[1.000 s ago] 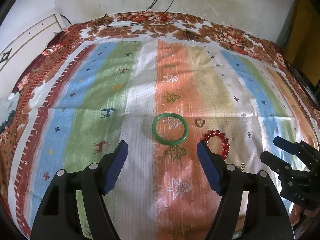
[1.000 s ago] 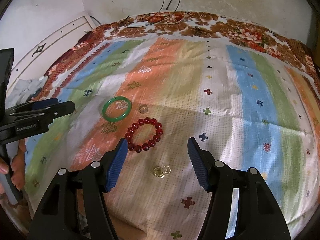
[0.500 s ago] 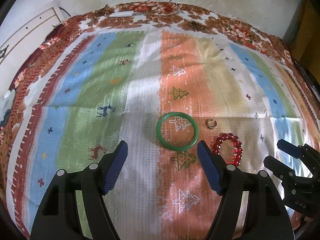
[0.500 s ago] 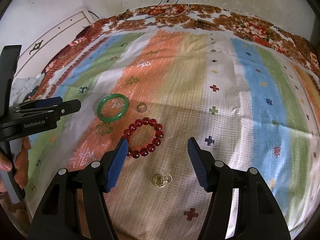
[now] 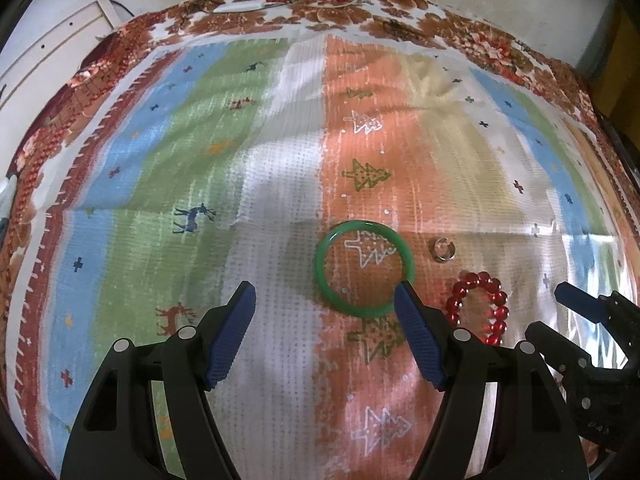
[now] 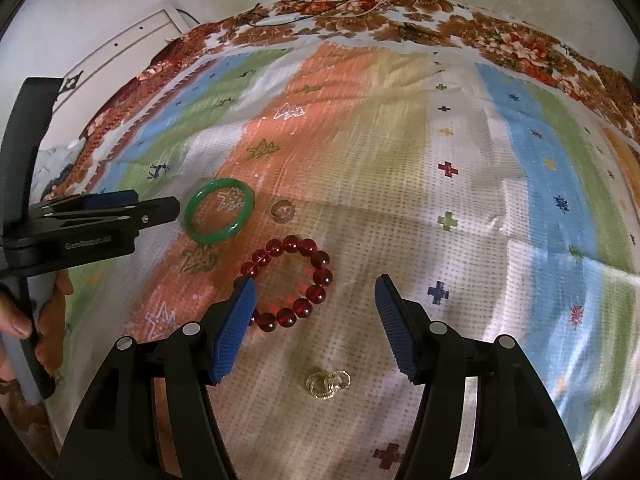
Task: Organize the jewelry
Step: 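Lift both open tools from the tin and move toward the green bangle and red bracelet, then grasp the green jade bangle with the left tool while the right tool grasps the red bead bracelet, then carry the green bangle and red bracelet over the silver tin and open both tools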
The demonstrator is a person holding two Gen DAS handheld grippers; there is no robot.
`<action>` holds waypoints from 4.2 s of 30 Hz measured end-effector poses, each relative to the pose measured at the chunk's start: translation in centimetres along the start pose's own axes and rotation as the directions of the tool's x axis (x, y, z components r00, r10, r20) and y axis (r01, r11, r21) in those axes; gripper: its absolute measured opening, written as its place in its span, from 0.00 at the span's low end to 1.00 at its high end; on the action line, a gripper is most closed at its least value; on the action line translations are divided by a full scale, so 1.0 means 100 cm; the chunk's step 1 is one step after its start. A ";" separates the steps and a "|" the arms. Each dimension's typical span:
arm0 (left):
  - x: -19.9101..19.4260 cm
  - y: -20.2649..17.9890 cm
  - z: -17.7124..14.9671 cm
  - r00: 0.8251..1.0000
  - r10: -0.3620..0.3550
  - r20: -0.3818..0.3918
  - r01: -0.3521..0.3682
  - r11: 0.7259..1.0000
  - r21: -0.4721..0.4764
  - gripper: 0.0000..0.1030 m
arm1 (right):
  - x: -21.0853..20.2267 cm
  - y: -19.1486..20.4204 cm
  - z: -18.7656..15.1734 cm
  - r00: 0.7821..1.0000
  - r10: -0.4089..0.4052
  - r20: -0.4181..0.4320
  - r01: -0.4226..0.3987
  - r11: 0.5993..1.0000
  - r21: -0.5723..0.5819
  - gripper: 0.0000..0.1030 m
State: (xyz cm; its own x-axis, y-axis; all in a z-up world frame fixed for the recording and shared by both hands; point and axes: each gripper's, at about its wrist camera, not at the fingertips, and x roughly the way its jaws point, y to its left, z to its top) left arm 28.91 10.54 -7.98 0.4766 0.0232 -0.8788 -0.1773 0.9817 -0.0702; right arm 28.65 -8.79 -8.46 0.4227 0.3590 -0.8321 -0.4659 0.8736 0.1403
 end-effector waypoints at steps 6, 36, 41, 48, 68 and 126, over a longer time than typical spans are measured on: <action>0.012 0.005 0.004 1.000 -0.005 -0.017 0.005 1.000 -0.016 0.69 | 0.016 0.000 0.001 0.999 -0.006 -0.040 0.006 1.000 -0.013 0.60; 0.052 -0.002 0.008 0.995 0.061 -0.077 -0.055 0.995 0.078 0.30 | 0.049 -0.006 0.004 0.990 -0.088 -0.108 0.086 0.996 -0.028 0.28; 0.053 0.000 0.008 0.994 0.066 -0.085 -0.060 0.995 0.075 0.08 | 0.048 -0.008 0.003 0.991 -0.085 -0.106 0.081 0.996 -0.036 0.15; 0.047 -0.002 0.008 0.994 0.071 -0.084 -0.064 0.995 0.079 0.06 | 0.043 -0.002 0.001 0.995 -0.073 -0.074 0.069 0.996 -0.050 0.13; -0.010 -0.015 0.006 1.000 0.012 0.015 -0.013 0.997 0.076 0.07 | -0.009 0.023 0.003 0.998 -0.055 0.043 0.059 0.993 -0.099 0.13; -0.140 -0.035 -0.082 0.980 -0.100 0.171 0.085 0.992 0.095 0.07 | -0.134 0.048 -0.057 0.980 0.027 0.198 -0.005 0.994 -0.109 0.13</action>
State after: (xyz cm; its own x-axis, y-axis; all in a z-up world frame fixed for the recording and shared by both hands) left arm 15.77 5.20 0.73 0.6320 -0.0434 -0.7738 -0.0533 0.9936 -0.0993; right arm 16.31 -11.24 0.29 0.5555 0.4401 -0.7055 -0.5497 0.8310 0.0855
